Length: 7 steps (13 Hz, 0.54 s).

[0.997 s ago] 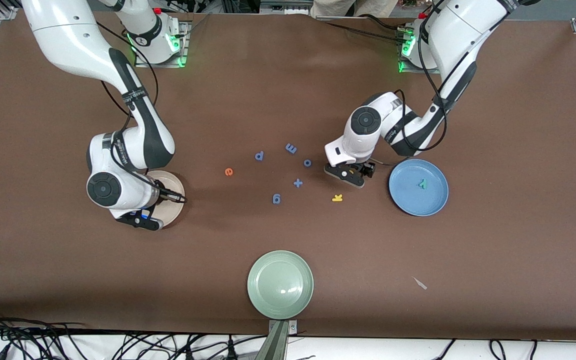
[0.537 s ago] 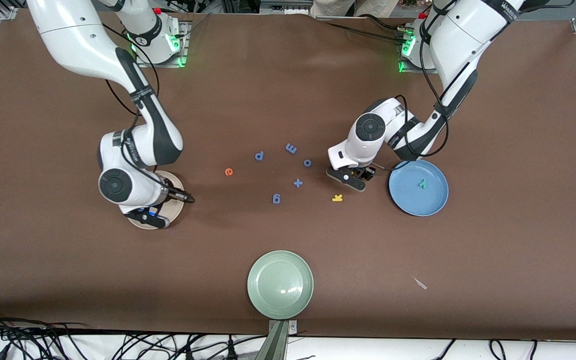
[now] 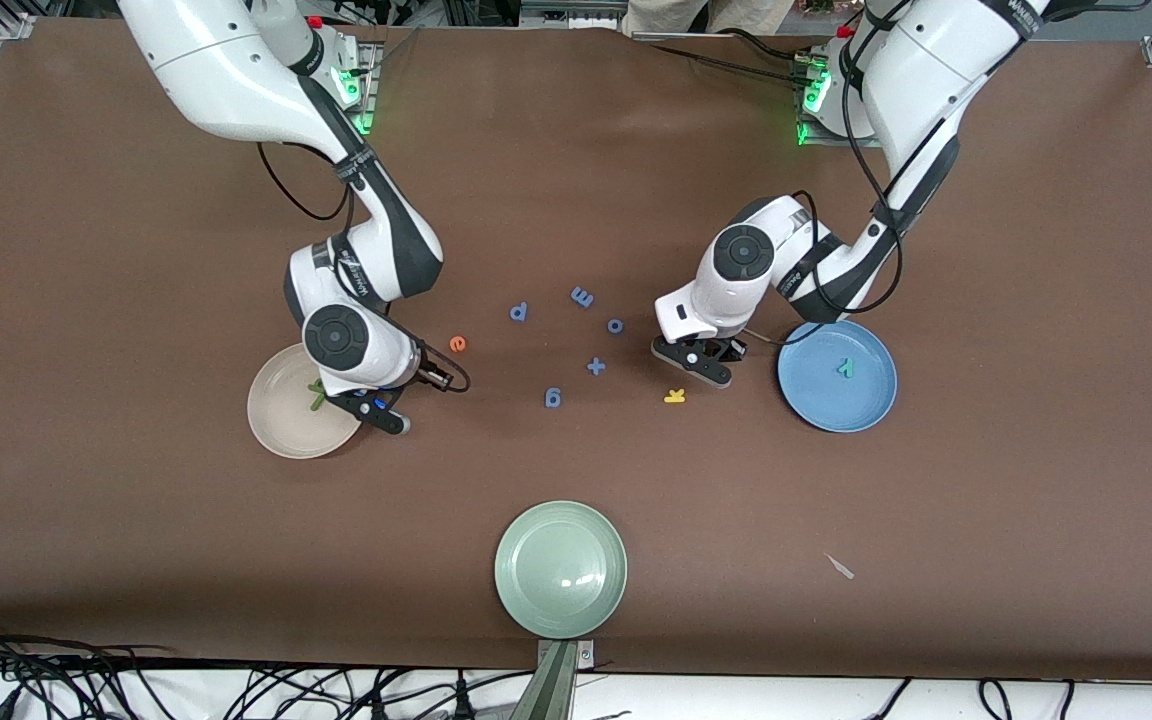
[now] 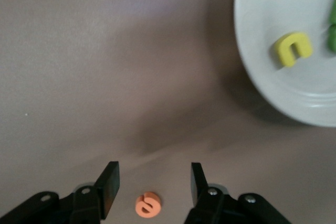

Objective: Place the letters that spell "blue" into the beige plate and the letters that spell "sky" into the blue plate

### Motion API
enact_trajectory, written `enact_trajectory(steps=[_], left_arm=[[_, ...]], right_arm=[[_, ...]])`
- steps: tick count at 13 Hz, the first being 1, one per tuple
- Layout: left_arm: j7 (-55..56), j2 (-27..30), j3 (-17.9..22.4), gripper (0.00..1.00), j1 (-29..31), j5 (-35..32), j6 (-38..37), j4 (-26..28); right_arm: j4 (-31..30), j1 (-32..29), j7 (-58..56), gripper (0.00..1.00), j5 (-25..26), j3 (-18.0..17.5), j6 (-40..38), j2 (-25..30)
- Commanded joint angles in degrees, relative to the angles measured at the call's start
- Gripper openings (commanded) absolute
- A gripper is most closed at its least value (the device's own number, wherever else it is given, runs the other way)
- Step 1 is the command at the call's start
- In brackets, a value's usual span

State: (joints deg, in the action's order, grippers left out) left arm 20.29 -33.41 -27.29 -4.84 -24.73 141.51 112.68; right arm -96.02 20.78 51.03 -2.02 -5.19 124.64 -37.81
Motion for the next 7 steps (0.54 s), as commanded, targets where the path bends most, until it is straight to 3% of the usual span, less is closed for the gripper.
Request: enact_trajectory(steps=[1, 3, 7], left_arm=[[-0.25, 6.86, -0.31, 0.00, 0.44, -1.46, -4.73, 0.61], [-2.17, 8.80, -0.13, 0.00, 2.63, -1.46, -8.69, 0.61], [-18.68, 8.28, -0.22, 0.00, 11.50, -0.50, -10.64, 1.39]], right_arm=[[-0.92, 1.10, 2.06, 0.63, -0.62, 0.10, 1.31, -0.06], [-1.53, 1.80, 2.84, 0.63, -0.70, 0.10, 2.09, -0.68], [-3.55, 1.89, 3.20, 0.63, -1.23, -0.60, 2.28, -0.42]])
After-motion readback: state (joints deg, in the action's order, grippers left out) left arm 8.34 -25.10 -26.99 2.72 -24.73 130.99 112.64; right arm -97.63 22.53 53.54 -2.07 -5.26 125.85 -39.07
